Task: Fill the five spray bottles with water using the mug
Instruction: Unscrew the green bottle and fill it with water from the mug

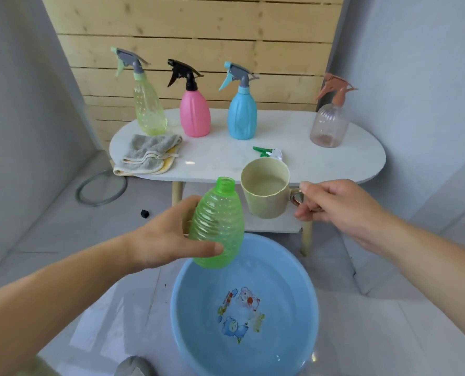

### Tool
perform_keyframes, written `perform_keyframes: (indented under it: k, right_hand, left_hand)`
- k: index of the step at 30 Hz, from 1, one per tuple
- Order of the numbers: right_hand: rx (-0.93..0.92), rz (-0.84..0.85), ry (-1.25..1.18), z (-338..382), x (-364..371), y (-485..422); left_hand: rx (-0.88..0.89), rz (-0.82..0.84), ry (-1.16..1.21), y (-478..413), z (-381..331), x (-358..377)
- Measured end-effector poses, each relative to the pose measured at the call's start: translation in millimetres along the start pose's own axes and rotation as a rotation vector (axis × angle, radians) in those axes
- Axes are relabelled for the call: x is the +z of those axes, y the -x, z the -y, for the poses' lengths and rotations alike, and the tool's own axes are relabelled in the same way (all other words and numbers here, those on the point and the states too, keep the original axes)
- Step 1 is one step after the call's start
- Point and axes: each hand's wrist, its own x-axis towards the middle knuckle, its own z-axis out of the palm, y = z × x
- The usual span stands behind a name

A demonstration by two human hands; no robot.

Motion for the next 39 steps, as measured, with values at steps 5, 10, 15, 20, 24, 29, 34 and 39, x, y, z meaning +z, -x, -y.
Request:
perform_keyframes:
  k: [5,10,15,20,24,29,34,39]
  right_hand:
    - [-0.058,-0.051,-0.003,18.5,-6.3,7.5]
    - [-0.136,-0.083,0.055,29.2,-6.7,16.1]
    - [-0.181,-0.091,0.13,30.4,-6.4,18.6]
    - [-0.209,-0.125,0.225,32.6,-6.9,21.7]
    - [-0.261,-0.142,0.276,33.2,-6.5,21.6]
    - [-0.321,-0.131,0.331,34.6,-1.7,20.7]
    - [-0.348,-0.151,0.329,34.3,1.5,18.6]
    - [-0.376,-0.171,0.32,35.3,2.6,17.4]
  left_hand:
    - [0.013,-0.05,-0.126,-0.8,8.0,13.1]
    - [0.035,-0.082,-0.167,-10.3,10.9,23.0]
    - [0.068,-0.077,-0.207,-19.3,10.8,30.1]
    - [0.073,-0.069,-0.203,-21.4,12.8,31.8]
    - [0.066,-0.075,-0.21,-21.4,13.4,31.9]
    - [0.057,-0.07,-0.205,-20.2,15.1,31.3]
    - [0.055,-0.066,-0.196,-19.2,15.5,28.9]
    - [0.055,-0.056,-0.182,-18.7,15.7,26.7]
